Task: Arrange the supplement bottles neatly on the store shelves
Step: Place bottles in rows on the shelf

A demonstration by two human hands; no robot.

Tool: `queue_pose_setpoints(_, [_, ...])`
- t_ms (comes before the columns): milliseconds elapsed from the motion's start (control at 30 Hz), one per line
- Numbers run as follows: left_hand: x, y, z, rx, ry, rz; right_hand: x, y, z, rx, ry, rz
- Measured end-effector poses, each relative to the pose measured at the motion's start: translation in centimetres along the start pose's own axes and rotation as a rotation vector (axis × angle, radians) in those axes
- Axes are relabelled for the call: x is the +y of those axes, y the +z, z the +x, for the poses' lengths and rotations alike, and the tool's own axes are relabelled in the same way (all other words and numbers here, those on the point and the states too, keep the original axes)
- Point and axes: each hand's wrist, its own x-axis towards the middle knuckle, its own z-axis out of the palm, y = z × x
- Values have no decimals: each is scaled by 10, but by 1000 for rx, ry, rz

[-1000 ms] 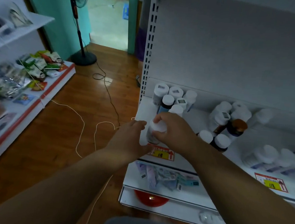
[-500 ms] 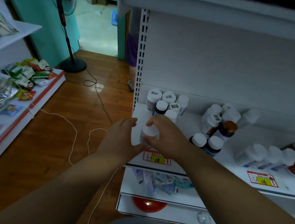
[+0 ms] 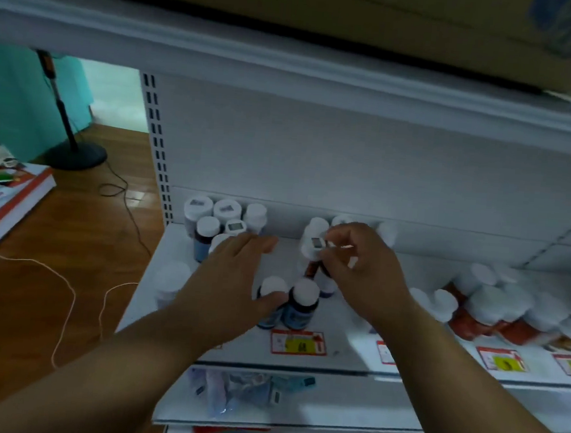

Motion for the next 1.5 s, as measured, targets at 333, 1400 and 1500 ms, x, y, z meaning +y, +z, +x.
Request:
queue_pose_setpoints(333, [101,80,70,25,-22,48,147,-73,99,-298,119,-409])
queue_pose_setpoints(1400, [144,158,31,-139,291,232,138,-56,58,-440,51,-312])
queue_pose_setpoints(1500, [148,156,32,-143,279,236,139,-51,58,-528,44,-348])
